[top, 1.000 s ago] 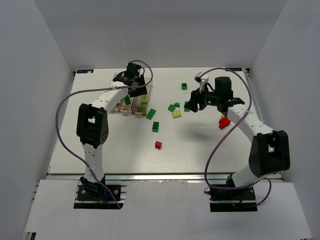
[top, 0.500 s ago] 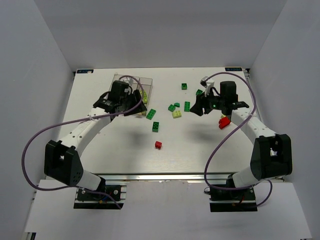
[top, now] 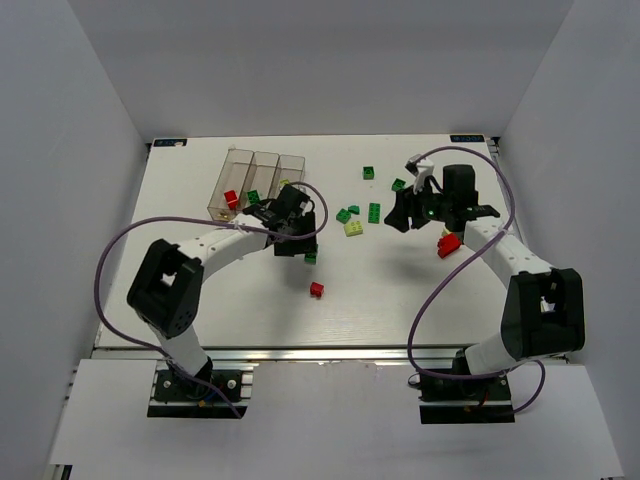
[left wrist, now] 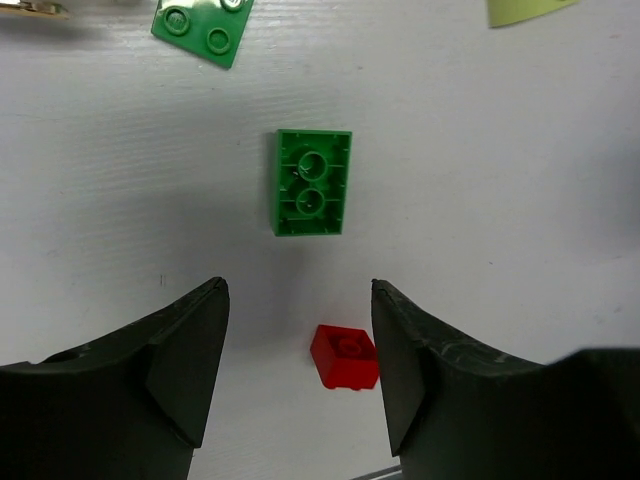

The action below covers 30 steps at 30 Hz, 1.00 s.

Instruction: Sort the legos into containers by color

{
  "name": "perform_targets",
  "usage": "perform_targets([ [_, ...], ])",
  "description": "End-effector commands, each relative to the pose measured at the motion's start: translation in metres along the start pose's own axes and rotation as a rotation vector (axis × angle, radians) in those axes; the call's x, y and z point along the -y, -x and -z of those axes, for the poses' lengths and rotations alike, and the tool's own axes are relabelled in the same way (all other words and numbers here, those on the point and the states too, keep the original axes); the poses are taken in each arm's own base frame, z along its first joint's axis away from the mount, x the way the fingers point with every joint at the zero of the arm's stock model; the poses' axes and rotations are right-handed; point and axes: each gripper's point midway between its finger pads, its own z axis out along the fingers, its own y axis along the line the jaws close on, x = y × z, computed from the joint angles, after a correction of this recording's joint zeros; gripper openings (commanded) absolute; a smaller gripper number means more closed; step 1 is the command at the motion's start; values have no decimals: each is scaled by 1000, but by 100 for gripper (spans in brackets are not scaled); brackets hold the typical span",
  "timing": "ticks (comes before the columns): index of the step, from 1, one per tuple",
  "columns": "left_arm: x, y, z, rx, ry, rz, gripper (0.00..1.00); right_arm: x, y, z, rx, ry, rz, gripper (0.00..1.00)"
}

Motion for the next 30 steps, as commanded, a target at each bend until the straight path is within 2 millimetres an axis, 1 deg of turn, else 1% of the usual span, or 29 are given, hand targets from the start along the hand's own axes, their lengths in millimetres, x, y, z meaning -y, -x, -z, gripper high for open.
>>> perform_targets([
  [1,11,15,-7,41,11,-21,69,3,10,9,45,-28,8,60],
  [3,13,14,-13,39,27,-36,69,3,9,10,46,-29,6,60],
  [4,11,11,-20,26,43,-42,69,3,10,10,48,-31,5,60],
  [8,8,10,-31,20,82,-51,69,5,9,11,50,-31,0,61],
  [9,10,12,-33,28,77,-51,69,6,9,10,49,-31,-4,61],
  [11,11,9,-39,16,83,-61,68,5,9,9,50,-25,-10,61],
  [14,13,9,-45,13,89,-76,67,5,10,9,53,-22,-15,61],
  [18,8,1,-58,-10,120,-93,64,6,12,7,56,-19,-16,61],
  [22,4,1,-63,-10,150,-108,61,6,12,6,54,-14,-20,61],
  [30,5,3,-63,2,157,-122,54,6,10,5,50,-12,-26,60],
])
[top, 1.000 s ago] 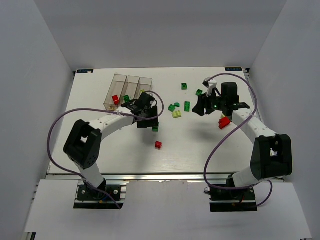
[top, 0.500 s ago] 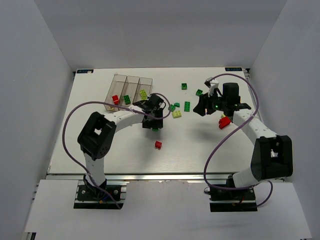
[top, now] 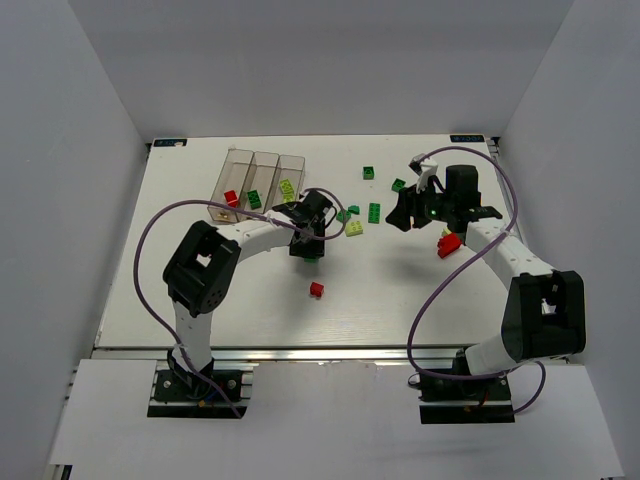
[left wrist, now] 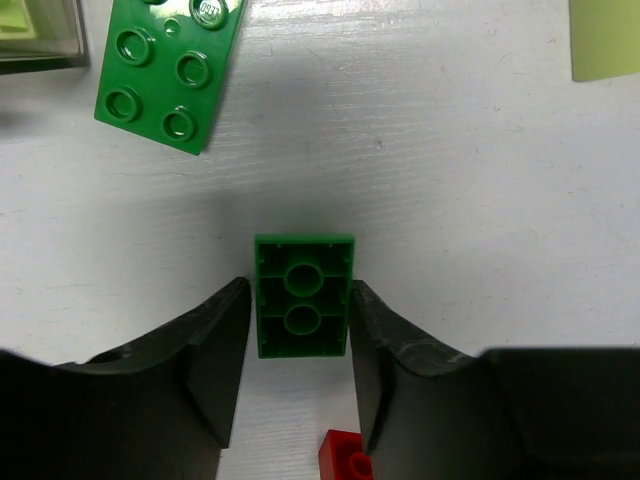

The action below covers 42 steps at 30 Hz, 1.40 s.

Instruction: Sort the legos into containers by color

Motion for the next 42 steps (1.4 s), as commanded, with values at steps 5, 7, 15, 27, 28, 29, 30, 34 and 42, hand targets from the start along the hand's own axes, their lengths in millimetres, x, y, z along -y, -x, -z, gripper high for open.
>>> perform_targets([
  [5,5,10,6,40,0,-11,47,0,8,0,30,11,6,61],
  [7,6,12,9,47,-6,-14,43,0,9,0,32,11,6,61],
  [15,20,37,40,111,-65,-15,17,-1,8,0,30,13,5,61],
  [27,-12,120,103,269,-62,15,6,-8,2,-1,18,57,11,37],
  [28,-19,125,104,273,-54,21,5,-8,4,0,19,62,15,32],
  [29,-37,134,104,280,-32,41,5,-10,4,0,17,74,14,27],
  [30,-43,138,103,279,-25,49,5,-12,2,-1,8,83,9,20],
  [34,-82,168,103,315,42,80,5,-13,1,-3,3,94,9,15],
  [42,-134,193,65,304,140,113,6,-12,0,-4,-7,96,12,16],
])
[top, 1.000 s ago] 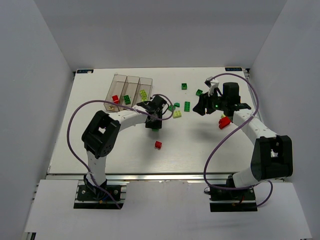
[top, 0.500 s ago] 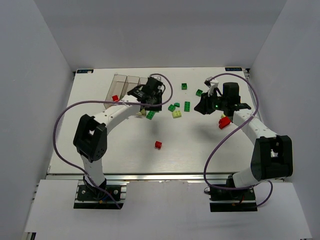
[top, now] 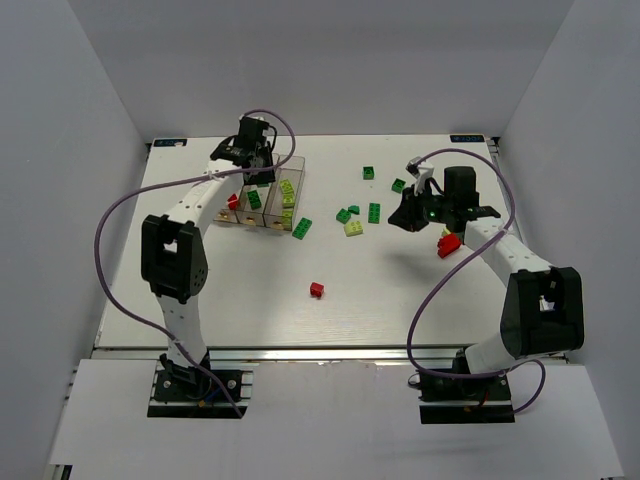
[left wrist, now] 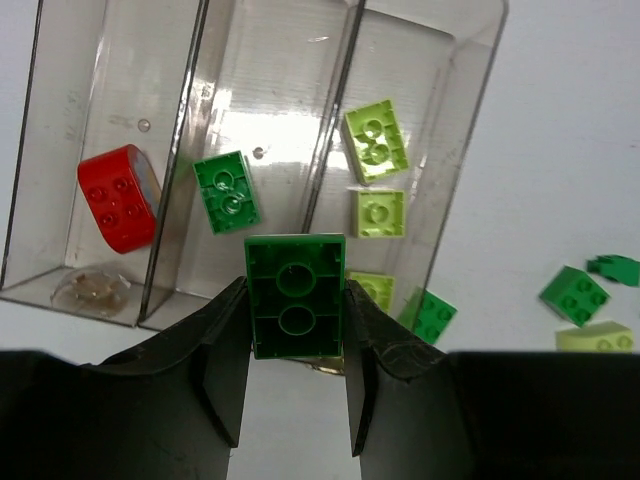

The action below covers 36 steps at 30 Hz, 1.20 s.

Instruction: Sort the legos into containers by color

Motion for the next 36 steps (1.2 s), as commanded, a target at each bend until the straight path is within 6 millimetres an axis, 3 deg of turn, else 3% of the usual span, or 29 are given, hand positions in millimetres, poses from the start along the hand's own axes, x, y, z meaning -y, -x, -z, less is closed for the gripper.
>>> perform_targets([
  [1,-11,3,-16,-6,36,-31,7,-2,6,0,7,19,20,17],
  [6,-23,1,-39,-23,72,-26,11,-1,4,-1,0,20,16,22],
  [10,-27,-2,-46,-20,88,-16,21,0,3,-2,-6,18,22,26],
  [14,-30,-5,-50,-20,108,-1,47,1,3,-3,-12,19,21,28],
  [18,-34,-5,-49,-13,125,7,60,1,4,-3,-9,18,23,31],
  [25,-37,-3,-40,0,140,10,66,2,4,-2,-17,15,33,34],
  [28,-36,9,-26,33,125,29,65,3,6,0,-19,8,50,36],
  [30,-33,21,-5,69,96,45,62,3,7,2,-29,7,70,38],
  [32,-26,28,10,96,45,62,41,4,6,3,-45,4,80,40],
  [33,-26,30,28,117,24,75,30,3,4,5,-61,5,82,43],
  [34,-25,29,35,125,7,97,13,4,5,6,-64,1,99,45],
  [36,-22,20,59,144,-52,125,7,7,2,9,-89,-16,92,53],
])
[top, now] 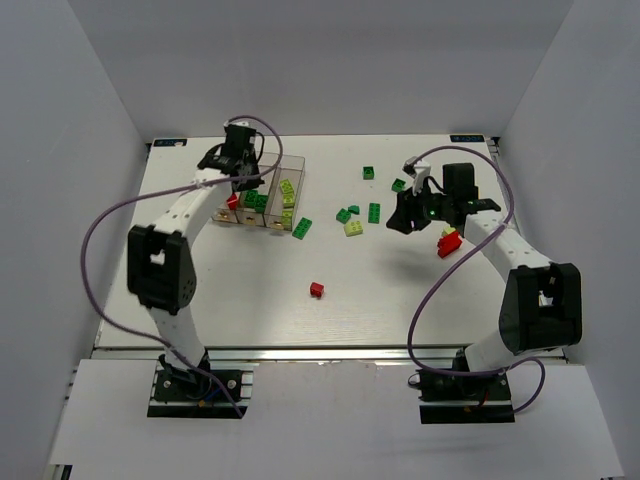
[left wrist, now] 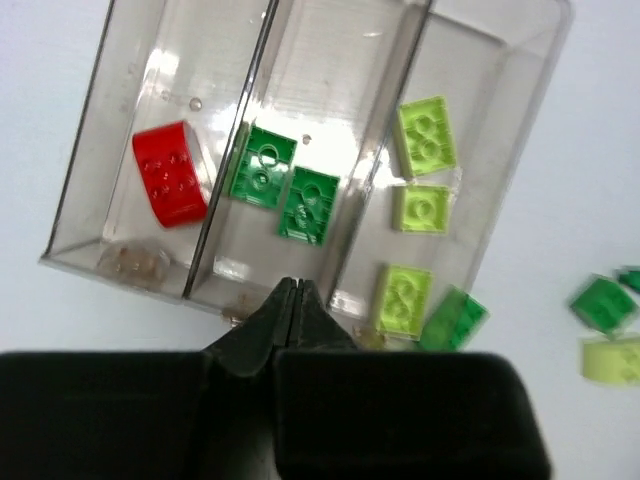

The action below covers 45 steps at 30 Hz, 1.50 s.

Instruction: Sort the legos into containers by color

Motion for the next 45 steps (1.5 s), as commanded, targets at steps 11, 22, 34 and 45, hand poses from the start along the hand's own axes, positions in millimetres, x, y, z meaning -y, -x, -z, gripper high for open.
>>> perform_targets([
  [11,7,-17,150,223,-375,209,74,47,-13,47,-109,-225,-84,90],
  [22,22,-39,164,215,-527,233,81,60,-40,98,-254,-267,10,89],
  [34,15,-54,175,169,-515,328,98,100,-58,114,-377,-394,36,89],
  [45,31,-132,169,-72,-628,354,98,75,-50,120,-341,-342,52,89],
])
